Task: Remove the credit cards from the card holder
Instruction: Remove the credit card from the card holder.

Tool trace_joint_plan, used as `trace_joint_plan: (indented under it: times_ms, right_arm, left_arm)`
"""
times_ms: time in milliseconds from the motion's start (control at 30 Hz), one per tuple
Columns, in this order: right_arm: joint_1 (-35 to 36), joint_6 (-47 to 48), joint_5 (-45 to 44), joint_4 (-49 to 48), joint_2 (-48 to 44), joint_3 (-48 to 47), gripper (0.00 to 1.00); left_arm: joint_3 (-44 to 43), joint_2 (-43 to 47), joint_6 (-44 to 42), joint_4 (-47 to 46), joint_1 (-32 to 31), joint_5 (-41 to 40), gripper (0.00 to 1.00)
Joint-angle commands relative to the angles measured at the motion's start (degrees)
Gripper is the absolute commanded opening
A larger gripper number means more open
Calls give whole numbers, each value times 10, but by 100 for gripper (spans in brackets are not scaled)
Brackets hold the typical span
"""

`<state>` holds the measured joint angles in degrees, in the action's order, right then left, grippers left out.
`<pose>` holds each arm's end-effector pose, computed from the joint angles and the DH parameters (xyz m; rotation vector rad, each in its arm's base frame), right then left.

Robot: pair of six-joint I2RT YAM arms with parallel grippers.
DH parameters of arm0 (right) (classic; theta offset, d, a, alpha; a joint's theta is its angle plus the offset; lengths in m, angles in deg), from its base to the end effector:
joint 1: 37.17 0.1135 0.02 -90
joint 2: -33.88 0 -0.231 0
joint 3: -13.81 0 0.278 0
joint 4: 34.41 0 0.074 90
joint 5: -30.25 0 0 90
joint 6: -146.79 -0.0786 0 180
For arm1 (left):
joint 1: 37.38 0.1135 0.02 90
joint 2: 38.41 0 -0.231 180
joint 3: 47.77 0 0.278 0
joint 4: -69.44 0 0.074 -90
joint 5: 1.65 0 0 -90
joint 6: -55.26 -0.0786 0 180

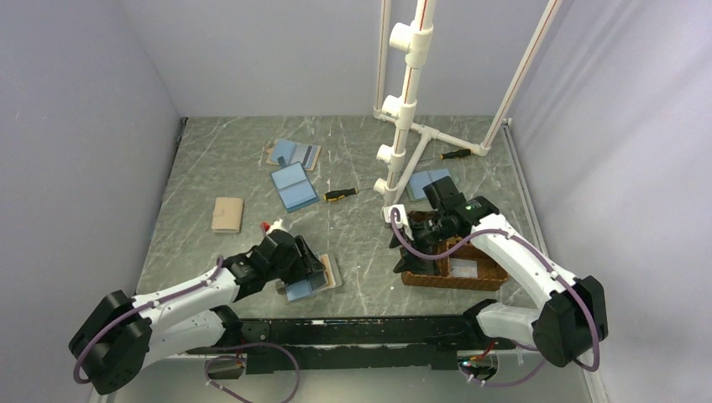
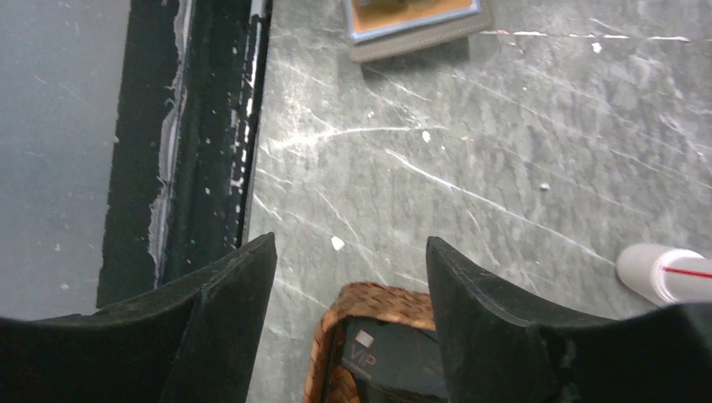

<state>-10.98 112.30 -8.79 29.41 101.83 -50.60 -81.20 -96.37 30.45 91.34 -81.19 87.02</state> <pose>0.2048 0.1688 0.1964 -1.7252 1.6487 0.9749 0.1857 -0.1756 0.0833 -0.4870 2.5156 -0.8164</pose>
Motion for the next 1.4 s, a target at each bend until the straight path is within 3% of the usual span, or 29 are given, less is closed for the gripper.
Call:
trace_joint_plan:
  times_ms: [0, 200, 267, 400, 600, 933, 1267, 1367]
  right_arm:
    - [45, -81, 3, -95, -2, 17, 62]
    - [145, -231, -80, -211, 54, 4, 14]
    - [159, -287, -87, -240, 95, -11, 9]
    - [169, -409, -79, -299, 185, -42, 7]
    - [169, -499, -55, -353, 256, -71, 7]
    - [174, -523, -8, -364, 292, -77, 6]
    - [207, -574, -109, -375, 339, -85, 5]
    - [207, -586, -101, -380, 345, -86, 5]
  left_arm:
    - [17, 20, 0, -51, 14, 39, 47]
    - [27, 24, 0, -72, 20, 55, 45]
    - [29, 29, -1, -76, 21, 57, 45]
    - [34, 38, 2, -83, 23, 60, 45]
    - [45, 55, 6, -90, 25, 63, 45]
    - [47, 23, 9, -149, 25, 73, 45]
    - [52, 3, 16, -201, 25, 91, 45]
    - [55, 7, 13, -216, 26, 97, 50]
